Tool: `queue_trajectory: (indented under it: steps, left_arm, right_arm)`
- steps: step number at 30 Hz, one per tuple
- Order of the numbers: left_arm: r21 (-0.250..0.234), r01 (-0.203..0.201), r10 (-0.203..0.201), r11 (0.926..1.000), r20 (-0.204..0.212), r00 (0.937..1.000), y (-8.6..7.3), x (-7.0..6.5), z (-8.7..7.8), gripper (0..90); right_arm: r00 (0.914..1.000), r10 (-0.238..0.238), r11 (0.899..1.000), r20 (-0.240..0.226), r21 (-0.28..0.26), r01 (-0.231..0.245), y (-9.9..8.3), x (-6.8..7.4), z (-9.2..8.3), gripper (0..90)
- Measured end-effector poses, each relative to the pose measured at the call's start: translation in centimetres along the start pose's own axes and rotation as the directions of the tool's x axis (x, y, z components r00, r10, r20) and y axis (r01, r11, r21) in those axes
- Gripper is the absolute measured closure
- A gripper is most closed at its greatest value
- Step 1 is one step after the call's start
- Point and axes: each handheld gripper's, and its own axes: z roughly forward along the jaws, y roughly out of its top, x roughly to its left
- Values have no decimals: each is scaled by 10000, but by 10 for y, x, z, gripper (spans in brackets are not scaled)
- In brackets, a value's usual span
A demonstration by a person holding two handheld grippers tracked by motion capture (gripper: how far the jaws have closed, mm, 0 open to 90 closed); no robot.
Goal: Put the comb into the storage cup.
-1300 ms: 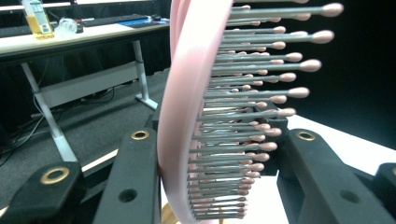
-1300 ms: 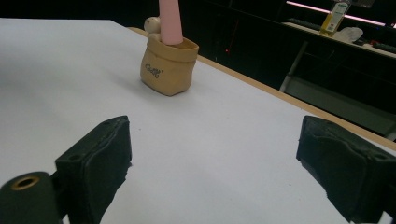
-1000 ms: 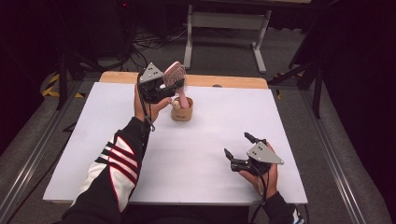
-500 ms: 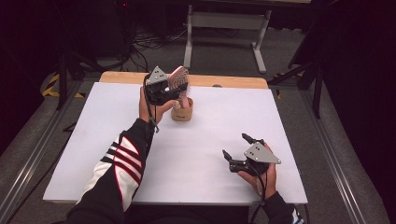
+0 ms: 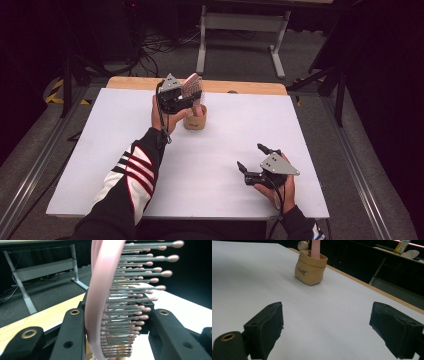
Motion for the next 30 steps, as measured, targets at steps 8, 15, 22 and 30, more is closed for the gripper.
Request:
queue_trajectory:
  steps: [8,15,22,30]
  left_arm:
    - [291,-122,131,9995,-326,9994,-3,3,7,622]
    - [314,-257,275,9992,-574,9980,-4,8,7,610]
    - [195,-259,283,9995,-1372,9901,-3,18,1,533]
    - [235,176,-127,9996,-1950,9807,-5,36,-11,462]
  right_arm:
    - [10000,-49,10000,-50,83,49,0,2,2,123]
    - [10000,-48,9999,-68,134,49,-1,2,2,124]
    - [9998,-139,9996,-143,256,142,-2,4,5,124]
    - [9999,-95,9997,-49,231,96,-2,4,5,124]
